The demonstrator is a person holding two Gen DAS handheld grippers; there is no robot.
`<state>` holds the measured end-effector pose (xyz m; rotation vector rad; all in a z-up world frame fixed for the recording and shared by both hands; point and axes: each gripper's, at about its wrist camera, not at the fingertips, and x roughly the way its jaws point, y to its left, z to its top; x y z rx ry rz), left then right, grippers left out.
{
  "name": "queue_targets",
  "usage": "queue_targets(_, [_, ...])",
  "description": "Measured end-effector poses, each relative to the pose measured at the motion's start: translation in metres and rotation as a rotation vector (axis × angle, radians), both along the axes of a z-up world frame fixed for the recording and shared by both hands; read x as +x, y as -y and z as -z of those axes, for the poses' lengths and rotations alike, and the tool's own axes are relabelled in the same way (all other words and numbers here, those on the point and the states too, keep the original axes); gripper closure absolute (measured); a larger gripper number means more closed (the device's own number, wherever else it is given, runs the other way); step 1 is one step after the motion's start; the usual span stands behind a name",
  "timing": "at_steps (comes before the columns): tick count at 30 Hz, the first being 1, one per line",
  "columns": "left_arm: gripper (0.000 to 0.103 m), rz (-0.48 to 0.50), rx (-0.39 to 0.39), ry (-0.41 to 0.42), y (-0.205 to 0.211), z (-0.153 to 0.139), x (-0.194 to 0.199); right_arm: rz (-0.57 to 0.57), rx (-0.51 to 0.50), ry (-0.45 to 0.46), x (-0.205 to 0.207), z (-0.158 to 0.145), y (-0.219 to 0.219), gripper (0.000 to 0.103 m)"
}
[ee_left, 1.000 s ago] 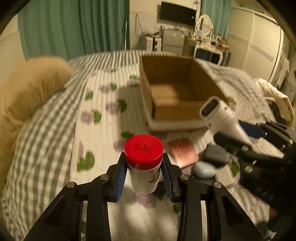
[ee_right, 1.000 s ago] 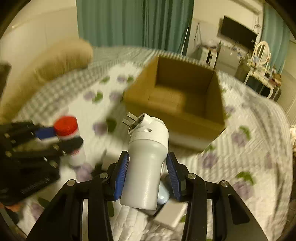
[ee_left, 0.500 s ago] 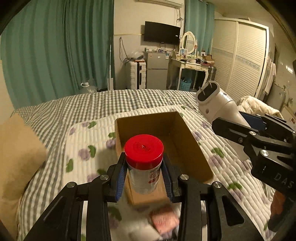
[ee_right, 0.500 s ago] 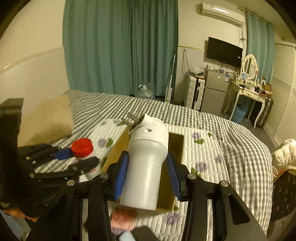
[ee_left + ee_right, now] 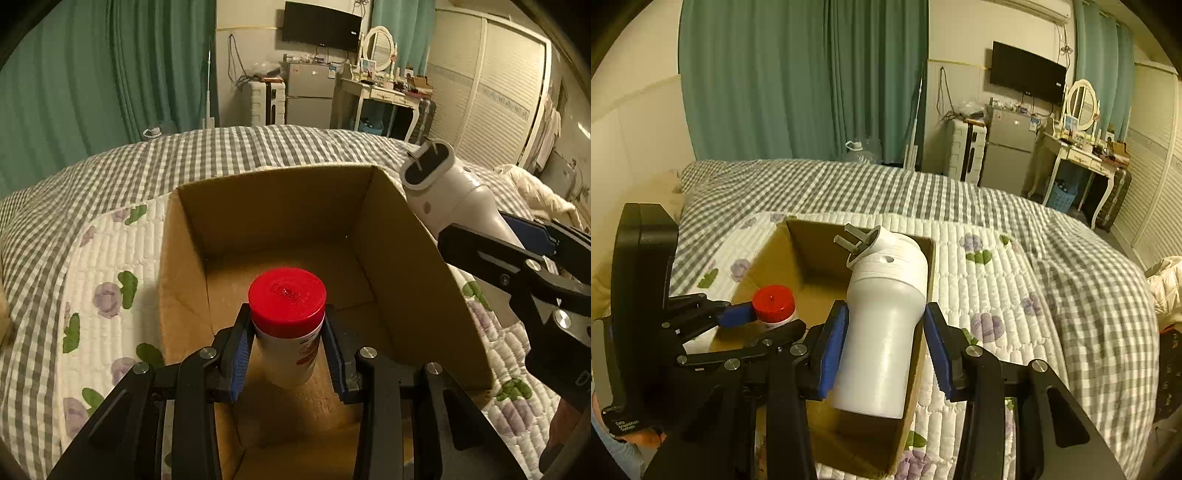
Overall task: Organize rigid objects
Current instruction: 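Carry both held items over the cardboard box and open both tools to drop them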
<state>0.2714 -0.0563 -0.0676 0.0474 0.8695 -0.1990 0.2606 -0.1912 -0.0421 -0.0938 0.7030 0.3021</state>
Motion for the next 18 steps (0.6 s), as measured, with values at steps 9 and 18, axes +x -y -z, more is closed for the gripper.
queue_targets(9, [0.052, -0.034, 0.036, 0.075, -0.006, -0.021, -0.008, 0.006, 0.026, 0.002, 0.011, 0.006, 0.002, 0.061])
queue_targets(18, [0.049, -0.050, 0.008, 0.106, -0.029, -0.054, -0.047, 0.039, 0.051, 0.054, -0.011, -0.011, 0.009, 0.026])
